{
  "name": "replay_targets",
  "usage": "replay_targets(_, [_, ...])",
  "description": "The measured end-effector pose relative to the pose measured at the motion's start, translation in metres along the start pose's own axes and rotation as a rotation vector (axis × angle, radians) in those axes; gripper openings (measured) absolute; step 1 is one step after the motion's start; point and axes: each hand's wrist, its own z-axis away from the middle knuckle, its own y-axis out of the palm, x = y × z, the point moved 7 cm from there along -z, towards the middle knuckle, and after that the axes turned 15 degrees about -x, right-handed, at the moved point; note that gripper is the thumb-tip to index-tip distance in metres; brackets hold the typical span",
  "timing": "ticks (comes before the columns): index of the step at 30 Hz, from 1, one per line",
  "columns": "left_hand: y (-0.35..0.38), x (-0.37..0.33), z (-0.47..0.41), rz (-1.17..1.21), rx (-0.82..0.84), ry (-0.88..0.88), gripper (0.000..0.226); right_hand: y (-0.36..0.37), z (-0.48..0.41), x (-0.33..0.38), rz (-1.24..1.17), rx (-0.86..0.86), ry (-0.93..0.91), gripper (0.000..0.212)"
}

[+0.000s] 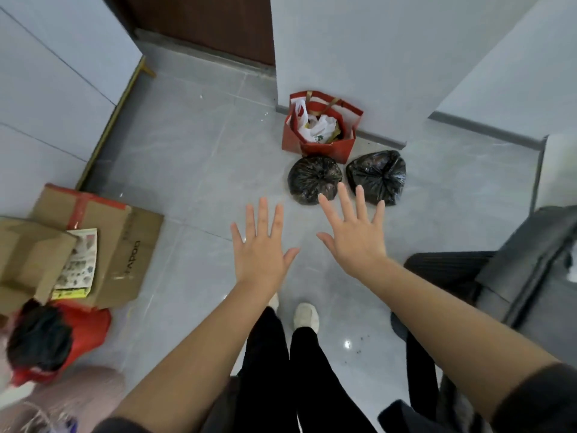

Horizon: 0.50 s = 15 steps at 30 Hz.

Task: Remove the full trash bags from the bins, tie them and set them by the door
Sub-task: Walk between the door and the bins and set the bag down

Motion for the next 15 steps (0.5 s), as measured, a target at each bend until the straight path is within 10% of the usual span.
replay_targets(15, [-0.040, 0.033, 0.310, 0.096, -0.187, -0.188, 0.081, -0.047, 0.290, 0.098, -0.017, -0.138, -0.061, 0.069])
